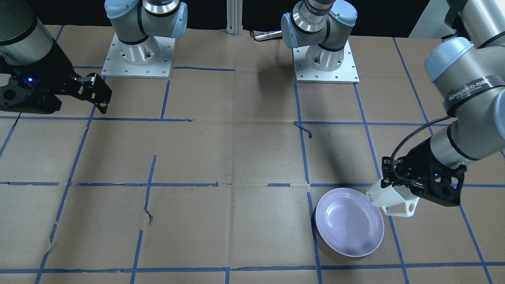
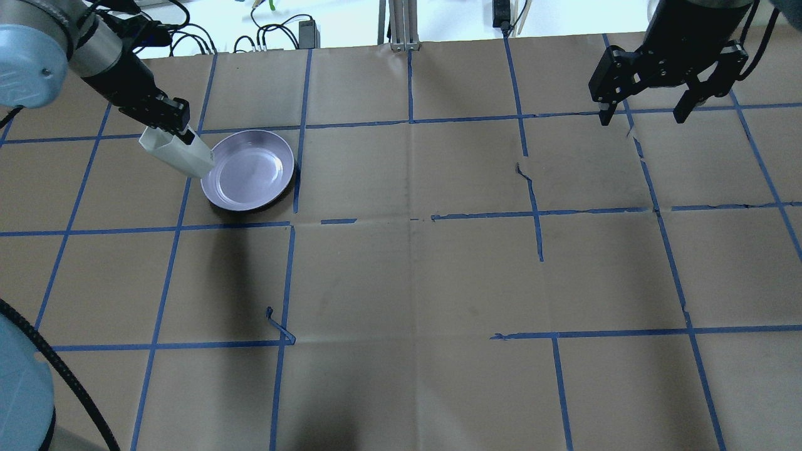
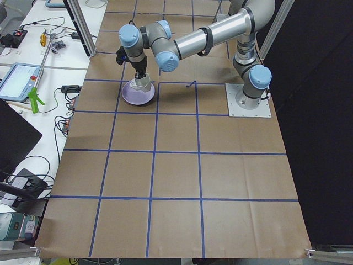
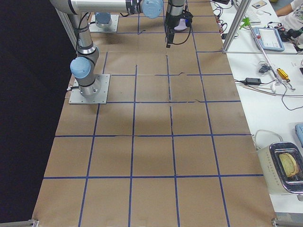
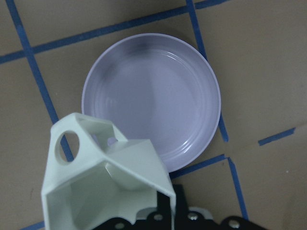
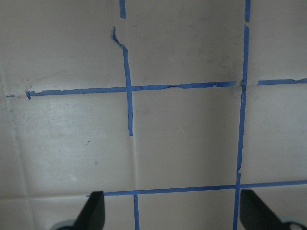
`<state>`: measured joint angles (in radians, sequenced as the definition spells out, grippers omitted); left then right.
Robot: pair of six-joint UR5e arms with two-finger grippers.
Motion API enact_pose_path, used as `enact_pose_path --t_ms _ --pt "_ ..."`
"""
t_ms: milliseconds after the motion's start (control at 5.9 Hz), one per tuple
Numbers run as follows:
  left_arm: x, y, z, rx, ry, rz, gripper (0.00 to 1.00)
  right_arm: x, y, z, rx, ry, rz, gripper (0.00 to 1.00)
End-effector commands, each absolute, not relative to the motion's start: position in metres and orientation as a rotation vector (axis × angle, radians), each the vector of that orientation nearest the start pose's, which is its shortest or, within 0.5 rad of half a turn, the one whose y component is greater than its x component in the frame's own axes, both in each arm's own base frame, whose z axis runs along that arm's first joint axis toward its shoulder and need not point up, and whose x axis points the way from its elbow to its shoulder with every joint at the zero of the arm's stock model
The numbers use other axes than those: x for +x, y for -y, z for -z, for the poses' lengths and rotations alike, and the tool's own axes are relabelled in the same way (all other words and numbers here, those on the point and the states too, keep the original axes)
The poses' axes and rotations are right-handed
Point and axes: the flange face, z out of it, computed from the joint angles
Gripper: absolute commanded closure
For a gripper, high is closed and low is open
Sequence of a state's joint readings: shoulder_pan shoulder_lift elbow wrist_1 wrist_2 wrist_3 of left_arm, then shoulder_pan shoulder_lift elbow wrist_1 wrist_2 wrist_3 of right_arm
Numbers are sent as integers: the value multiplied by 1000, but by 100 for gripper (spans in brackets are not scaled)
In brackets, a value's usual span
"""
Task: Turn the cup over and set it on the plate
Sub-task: 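Lift the mug with the left gripper and swing it upright over the plate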
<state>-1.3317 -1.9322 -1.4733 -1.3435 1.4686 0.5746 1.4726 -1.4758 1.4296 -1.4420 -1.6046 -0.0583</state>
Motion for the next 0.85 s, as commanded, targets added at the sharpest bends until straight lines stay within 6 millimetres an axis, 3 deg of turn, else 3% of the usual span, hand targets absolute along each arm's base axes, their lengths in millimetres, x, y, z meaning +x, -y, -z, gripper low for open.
enact_pose_path --t_ms 0,169,678 --pt "-57 655 -315 706 -3030 -19 100 78 533 -496 61 -3165 -135 0" --pt "-85 652 -293 768 -2935 -7 100 78 533 -496 61 -3165 -135 0" --pt "-82 652 -267 763 -2923 -16 100 78 533 -496 61 -3165 -135 0"
